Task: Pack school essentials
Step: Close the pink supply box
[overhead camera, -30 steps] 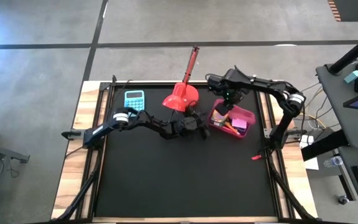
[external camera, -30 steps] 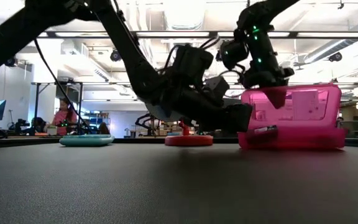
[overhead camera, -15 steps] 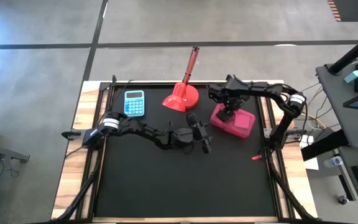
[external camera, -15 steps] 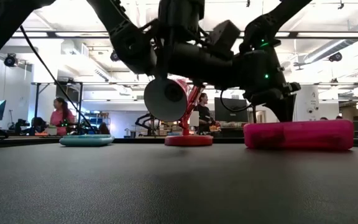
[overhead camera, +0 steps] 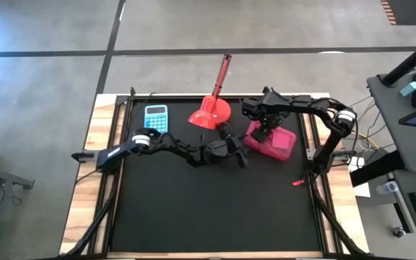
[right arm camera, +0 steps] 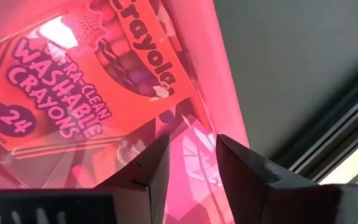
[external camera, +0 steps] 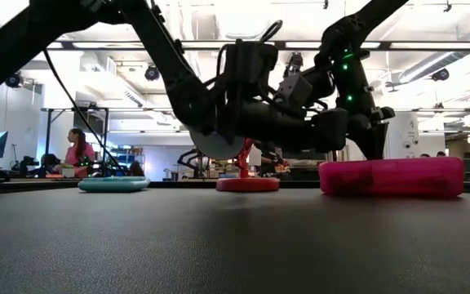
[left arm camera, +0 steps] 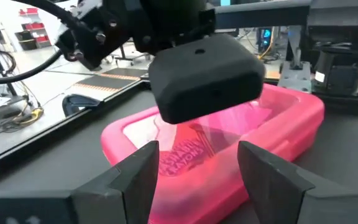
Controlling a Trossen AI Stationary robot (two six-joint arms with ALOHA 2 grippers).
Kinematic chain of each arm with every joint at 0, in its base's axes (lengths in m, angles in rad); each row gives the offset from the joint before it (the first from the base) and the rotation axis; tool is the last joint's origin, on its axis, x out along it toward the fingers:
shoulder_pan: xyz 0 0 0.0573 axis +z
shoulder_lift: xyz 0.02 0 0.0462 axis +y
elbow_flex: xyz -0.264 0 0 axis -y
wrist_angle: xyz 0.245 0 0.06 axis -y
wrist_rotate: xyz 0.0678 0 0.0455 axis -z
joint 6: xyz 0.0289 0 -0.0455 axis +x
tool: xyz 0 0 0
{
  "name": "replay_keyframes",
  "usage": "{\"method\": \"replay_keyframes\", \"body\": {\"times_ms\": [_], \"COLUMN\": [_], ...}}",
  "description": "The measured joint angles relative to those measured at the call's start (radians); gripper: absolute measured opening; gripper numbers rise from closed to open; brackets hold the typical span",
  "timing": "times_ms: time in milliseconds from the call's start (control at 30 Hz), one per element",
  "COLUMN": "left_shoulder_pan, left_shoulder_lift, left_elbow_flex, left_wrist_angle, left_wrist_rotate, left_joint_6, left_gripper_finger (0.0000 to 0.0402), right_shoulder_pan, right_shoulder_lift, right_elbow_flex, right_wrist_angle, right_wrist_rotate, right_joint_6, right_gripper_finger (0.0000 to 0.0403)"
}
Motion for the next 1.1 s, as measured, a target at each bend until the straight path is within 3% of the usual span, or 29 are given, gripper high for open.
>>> {"method": "replay_keyframes", "body": {"times_ms": [567,733,1100], "left_shoulder_pan": [0.037,0.067,0.069], "left_shoulder_lift": [0.047,0.047,0.046], "left_elbow_flex": [0.055,0.055,0.051], "left_wrist_angle": [-0.099,-0.147,-0.168], "left_wrist_rotate": [-0.017,-0.018,-0.019], "left_joint_6": [-0.048,-0.142,-0.133], "left_gripper_finger": [0.0203,0.0203,0.0203], "right_shoulder_pan": [0.002,0.008,0.077], "right_shoulder_lift": [-0.009,-0.047,-0.126], "right_elbow_flex": [0.004,0.006,-0.007], "right_wrist_angle": [0.024,0.026,0.027], "right_wrist_rotate": [-0.050,-0.062,-0.109], "right_joint_6": [0.002,0.003,0.039], "right_gripper_finger": [0.0125,0.0118,0.0116]}}
